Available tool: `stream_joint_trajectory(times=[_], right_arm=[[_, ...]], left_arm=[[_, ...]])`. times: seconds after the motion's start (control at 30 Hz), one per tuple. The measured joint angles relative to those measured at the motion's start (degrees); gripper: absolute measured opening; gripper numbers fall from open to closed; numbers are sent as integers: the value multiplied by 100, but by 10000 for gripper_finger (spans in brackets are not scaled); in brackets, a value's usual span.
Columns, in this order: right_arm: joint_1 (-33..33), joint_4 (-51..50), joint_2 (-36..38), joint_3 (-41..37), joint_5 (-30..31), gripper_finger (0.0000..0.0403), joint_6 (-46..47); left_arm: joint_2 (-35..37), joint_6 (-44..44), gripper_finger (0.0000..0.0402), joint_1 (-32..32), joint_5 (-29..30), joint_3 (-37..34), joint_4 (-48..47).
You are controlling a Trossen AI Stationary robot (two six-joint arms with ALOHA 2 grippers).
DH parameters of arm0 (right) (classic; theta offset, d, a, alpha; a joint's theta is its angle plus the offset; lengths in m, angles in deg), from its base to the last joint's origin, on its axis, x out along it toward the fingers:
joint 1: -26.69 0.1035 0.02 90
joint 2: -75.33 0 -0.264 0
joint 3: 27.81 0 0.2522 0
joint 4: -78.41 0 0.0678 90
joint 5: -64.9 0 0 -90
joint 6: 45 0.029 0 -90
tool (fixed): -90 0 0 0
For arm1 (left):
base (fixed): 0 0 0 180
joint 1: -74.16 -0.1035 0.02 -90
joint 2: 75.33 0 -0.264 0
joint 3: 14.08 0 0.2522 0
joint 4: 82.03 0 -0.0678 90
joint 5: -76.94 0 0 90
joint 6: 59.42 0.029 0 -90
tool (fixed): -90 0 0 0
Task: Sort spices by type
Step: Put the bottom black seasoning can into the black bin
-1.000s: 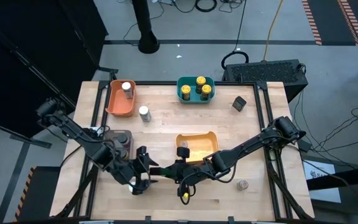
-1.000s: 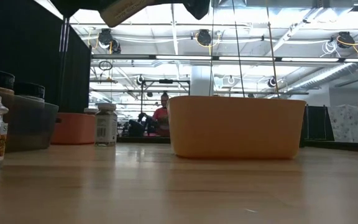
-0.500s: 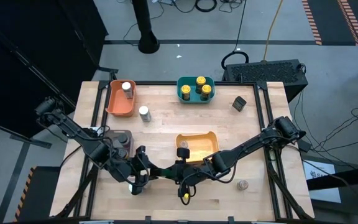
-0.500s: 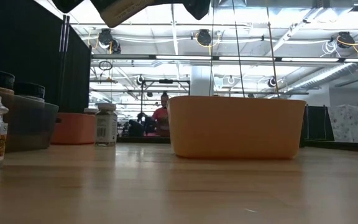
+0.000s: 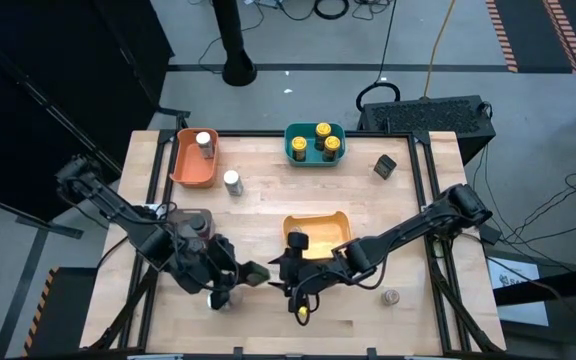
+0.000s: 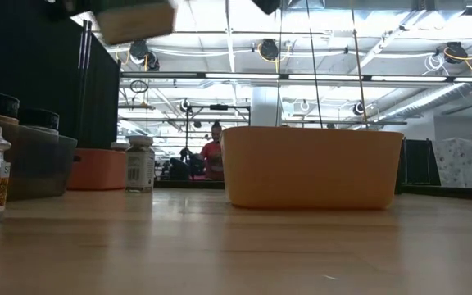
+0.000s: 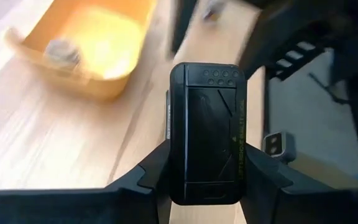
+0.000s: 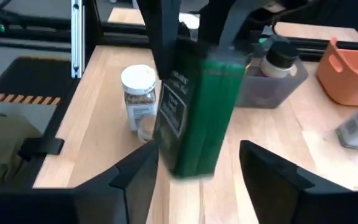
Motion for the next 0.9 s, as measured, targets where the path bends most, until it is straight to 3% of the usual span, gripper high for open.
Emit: stream_joint_trajectory(times=[0.27, 0.43, 0.57, 0.7, 0.9], right_arm=[[0, -643, 430, 0, 2, 225, 245], [-21, -692, 471, 0, 3, 226, 93], [-127, -717, 471, 0, -5, 226, -66], [-261, -906, 473, 0, -7, 226, -169], [-478, -998, 473, 0, -20, 226, -203]], left_arm=[[24, -2787, 137, 173, -184, 1433, -3678], [30, -4187, 137, 585, -521, 2171, -5290], [29, -5508, 137, 996, -927, 2253, -6380], [78, -6297, 137, 1294, -1126, 2140, -6586], [102, -6842, 137, 1372, -685, 2067, -6599]])
